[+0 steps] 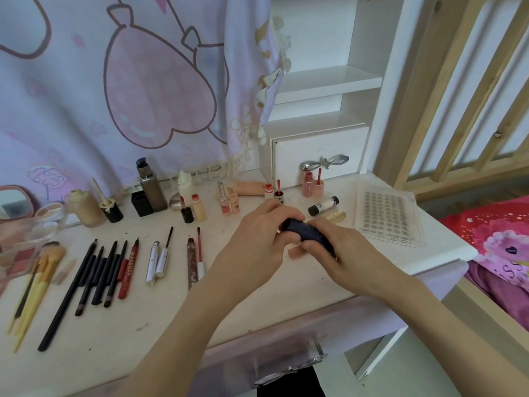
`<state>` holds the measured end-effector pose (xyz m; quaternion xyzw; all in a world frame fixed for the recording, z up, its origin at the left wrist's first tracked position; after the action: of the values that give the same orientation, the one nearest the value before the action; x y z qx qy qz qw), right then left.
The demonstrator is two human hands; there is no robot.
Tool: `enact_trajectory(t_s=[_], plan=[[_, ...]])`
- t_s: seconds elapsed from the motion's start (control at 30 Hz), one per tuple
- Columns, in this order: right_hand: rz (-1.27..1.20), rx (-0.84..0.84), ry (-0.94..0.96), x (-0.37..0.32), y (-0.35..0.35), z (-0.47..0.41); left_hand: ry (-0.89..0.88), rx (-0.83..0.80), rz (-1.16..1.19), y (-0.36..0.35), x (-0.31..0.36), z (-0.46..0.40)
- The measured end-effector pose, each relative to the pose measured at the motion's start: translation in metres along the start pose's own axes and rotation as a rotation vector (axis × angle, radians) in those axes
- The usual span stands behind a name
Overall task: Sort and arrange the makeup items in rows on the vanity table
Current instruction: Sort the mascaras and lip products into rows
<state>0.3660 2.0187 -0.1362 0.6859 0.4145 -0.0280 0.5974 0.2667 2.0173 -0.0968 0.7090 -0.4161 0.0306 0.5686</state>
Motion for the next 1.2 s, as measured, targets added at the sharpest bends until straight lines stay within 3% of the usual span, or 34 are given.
enact_trajectory(t_s=[0.43,0.63,0.77,0.93,1.1,1.2], plan=[[-0.039,-0.017,0.015,-0.01,-0.011,-0.017,0.098,-0.027,0.102,0.018,-0.022,0.008],[-0.107,-0.038,-0.14,0.012,-0.014,-0.018,0.194,-0.01,0.175,0.029,-0.044,0.009],[-0.207,-0.025,-0.238,0.027,-0.012,-0.021,0.372,0.08,0.354,0.038,-0.075,0.016],[-0.507,0.088,-0.314,0.035,-0.003,-0.032,0.666,0.254,1.044,0.014,-0.108,0.026],[-0.873,0.126,-0.36,0.038,-0.009,-0.045,0.741,0.209,0.949,-0.005,-0.117,0.023],[-0.764,0.176,-0.344,0.039,-0.004,-0.051,0.814,0.171,1.14,-0.023,-0.113,0.021]])
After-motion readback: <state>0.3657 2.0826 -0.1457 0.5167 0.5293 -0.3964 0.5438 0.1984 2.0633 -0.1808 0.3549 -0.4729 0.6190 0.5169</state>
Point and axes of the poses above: each hand's wrist, its own z-axis away from the middle knuckle, its own y-axis out of the back of the hand, x = y × z, the point moved 9 cm from there along -z, towards the middle knuckle, and after that the axes turned 4 degrees about -x, right-handed, at the moved point
